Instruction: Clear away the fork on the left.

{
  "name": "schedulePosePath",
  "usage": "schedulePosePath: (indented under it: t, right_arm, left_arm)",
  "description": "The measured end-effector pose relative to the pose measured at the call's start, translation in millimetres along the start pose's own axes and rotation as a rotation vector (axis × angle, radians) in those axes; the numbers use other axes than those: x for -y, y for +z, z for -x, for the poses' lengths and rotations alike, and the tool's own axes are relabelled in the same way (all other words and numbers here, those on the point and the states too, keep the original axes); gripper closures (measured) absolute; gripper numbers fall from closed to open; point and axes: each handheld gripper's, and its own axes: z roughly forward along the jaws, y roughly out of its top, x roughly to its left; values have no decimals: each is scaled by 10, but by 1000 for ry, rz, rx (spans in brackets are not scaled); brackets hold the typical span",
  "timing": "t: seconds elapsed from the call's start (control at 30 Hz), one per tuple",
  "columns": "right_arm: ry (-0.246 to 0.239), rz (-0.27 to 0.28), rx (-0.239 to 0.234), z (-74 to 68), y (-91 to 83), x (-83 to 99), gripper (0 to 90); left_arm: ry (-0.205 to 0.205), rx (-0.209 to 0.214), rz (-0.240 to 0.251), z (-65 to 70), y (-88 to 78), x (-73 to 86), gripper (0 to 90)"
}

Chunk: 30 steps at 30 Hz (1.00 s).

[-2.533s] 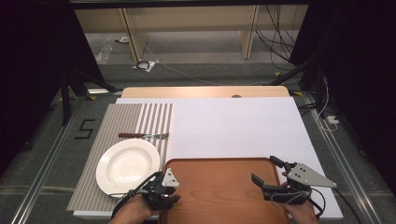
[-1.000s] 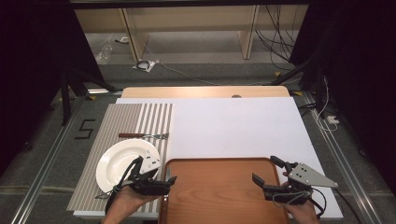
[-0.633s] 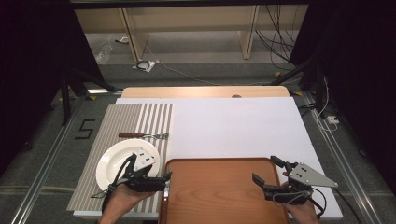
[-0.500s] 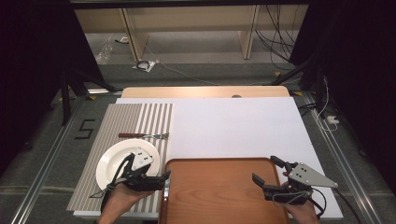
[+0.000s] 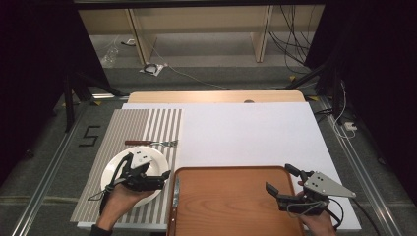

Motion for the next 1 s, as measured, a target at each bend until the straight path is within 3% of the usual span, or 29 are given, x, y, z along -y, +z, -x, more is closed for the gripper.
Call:
schedulePosePath:
  t: [0.2, 1.0]
  right_arm:
    - [0, 0, -2, -3, 2, 0, 133]
    - [6, -7, -2, -6, -3, -1, 133]
  left_arm:
    - [8, -23, -12, -130, 17, -83, 185]
    - [62, -64, -173, -649, 268, -482, 199]
